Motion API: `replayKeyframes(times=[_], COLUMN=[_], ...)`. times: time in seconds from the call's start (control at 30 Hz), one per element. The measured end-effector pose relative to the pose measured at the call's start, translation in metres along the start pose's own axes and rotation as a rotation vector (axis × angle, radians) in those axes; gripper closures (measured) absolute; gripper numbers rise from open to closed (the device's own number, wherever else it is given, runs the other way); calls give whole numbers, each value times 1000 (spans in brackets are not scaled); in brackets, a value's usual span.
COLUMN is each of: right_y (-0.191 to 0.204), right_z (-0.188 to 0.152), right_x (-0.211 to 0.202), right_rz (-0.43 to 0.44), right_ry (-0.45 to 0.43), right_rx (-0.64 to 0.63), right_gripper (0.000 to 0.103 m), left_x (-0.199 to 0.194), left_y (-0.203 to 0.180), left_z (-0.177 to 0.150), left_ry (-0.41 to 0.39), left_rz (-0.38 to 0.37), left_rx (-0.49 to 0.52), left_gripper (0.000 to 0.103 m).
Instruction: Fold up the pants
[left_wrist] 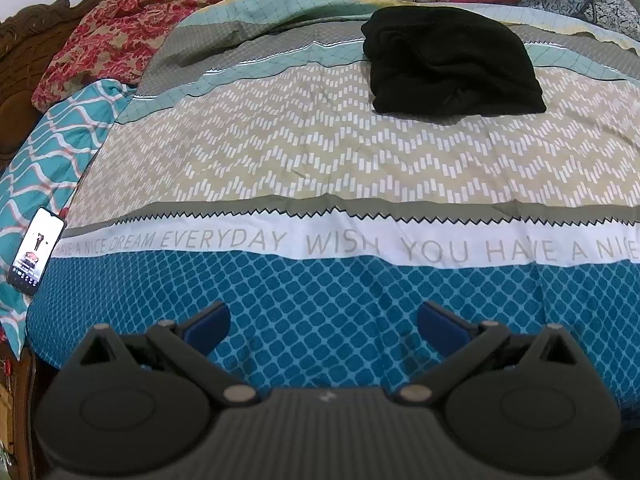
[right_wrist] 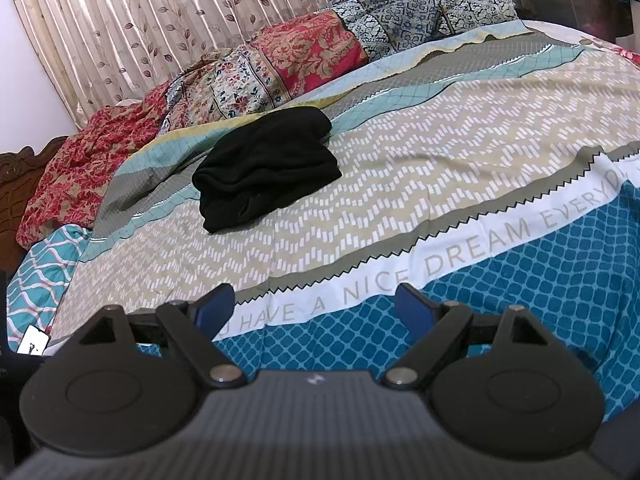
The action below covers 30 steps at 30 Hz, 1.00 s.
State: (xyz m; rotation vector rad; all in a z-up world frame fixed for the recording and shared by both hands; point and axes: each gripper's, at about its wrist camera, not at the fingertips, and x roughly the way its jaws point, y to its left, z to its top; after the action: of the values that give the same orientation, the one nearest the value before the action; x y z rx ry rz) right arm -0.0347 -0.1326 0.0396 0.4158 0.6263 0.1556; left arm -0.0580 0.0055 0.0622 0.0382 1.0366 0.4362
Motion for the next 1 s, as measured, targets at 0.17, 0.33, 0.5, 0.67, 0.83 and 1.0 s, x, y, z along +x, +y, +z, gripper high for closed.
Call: replayKeyframes(times=[0.17,0.33,0.5,0.67,0.83,1.0], right_y=[1,2,4,8,14,21], right_z=[0,2,1,0,-1,9], right_x=[-1,-2,-1,1,1,-3], right_rz=[0,-4,-9,-4,6,28], right_ry=[-3,-10,-6,10,17,12], right_rx=[-4,-6,-8,-25,-47,-93], right_gripper=[14,14,14,14,14,14], left_x=[-2,-2,0,2,-2,-8], left_y=[1,1,3,3,2,-3], left_z=[0,0,-2,-4,-3,3], left_ry=[-8,-9,-1,6,-2,-22], left_rz=[-13,-20,-21,-30,-59,-96], left_rx=[-2,-3,-10,-14,-16,-12], left_gripper=[0,0,0,0,0,0])
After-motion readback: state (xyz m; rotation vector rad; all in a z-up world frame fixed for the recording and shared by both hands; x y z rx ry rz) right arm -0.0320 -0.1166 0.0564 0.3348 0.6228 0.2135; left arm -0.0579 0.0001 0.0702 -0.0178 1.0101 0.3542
